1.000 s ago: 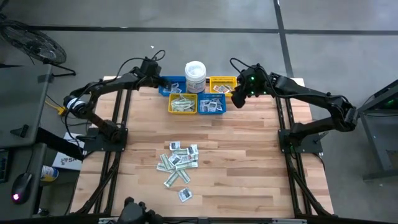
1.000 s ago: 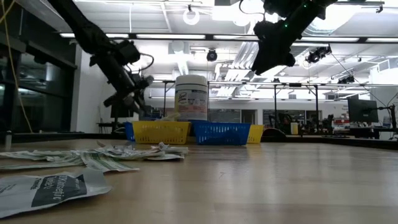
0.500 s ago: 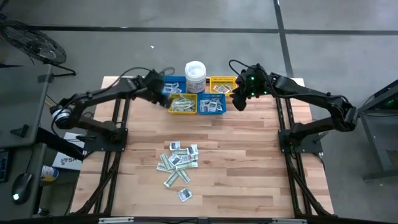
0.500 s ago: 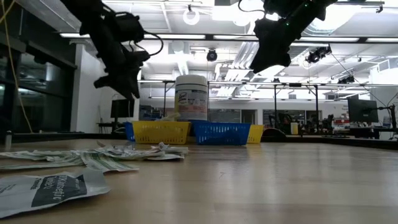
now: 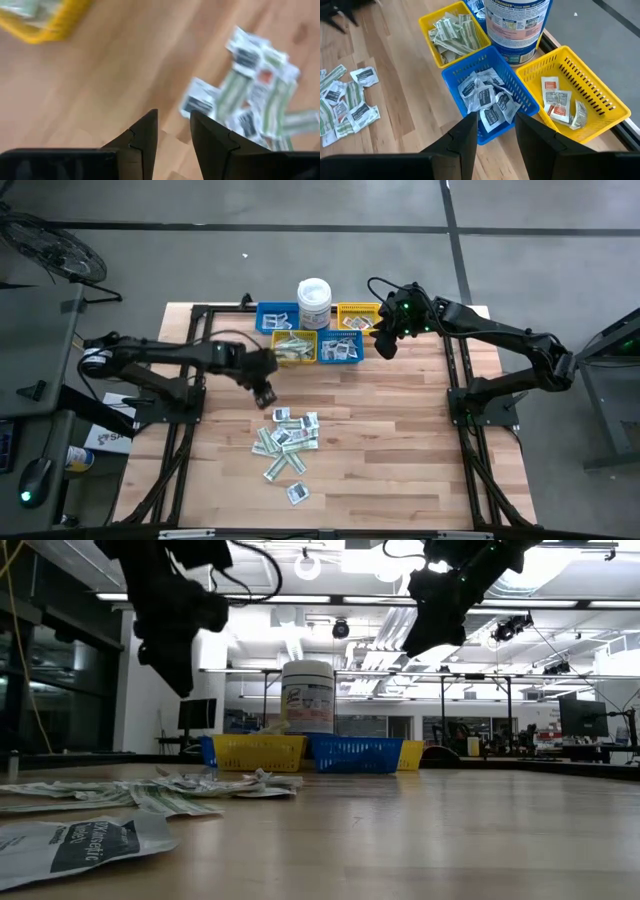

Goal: Pick & Place First Aid Supplies
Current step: Put the black towelette pack into the right blue bin

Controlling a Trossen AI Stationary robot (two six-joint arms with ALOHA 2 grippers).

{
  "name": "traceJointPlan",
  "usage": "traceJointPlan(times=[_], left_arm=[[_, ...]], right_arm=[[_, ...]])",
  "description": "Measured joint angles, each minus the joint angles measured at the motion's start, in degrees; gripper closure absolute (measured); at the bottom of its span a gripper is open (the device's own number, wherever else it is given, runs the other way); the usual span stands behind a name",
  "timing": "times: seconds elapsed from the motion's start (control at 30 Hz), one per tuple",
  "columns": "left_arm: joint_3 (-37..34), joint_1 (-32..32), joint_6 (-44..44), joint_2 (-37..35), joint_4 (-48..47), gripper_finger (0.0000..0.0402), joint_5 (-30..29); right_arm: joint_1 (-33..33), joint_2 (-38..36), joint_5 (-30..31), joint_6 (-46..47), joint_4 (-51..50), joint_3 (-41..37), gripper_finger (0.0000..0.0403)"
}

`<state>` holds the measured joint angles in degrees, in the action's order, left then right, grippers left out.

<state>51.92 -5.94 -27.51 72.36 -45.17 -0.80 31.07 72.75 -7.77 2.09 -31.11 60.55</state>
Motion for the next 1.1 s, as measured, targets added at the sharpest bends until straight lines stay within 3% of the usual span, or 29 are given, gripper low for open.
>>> traceJointPlan(times=[0.17,0.53,0.8,1.1], left_arm=[[0.00,7.37,0.91,0.20,0.03,0.0286,-0.09],[0.00,18.46,13.75,5.96,1.59,0.0286,-2.77],[0.00,19.54,18.40,12.14,4.68,0.0263,-0.37],[-0.04,19.45,21.27,18.82,5.03,0.0209,-7.94]], right_arm=[[0.00,0.00,0.00,-0.05,0.00,0.00,0.0277],[0.00,0.00,0.04,1.77,-0.42,0.00,0.0277],[0.00,0.00,0.45,3.05,-0.59,0.00,0.0277],[0.00,0.00,0.52,3.43,-0.86,0.00,0.0277]])
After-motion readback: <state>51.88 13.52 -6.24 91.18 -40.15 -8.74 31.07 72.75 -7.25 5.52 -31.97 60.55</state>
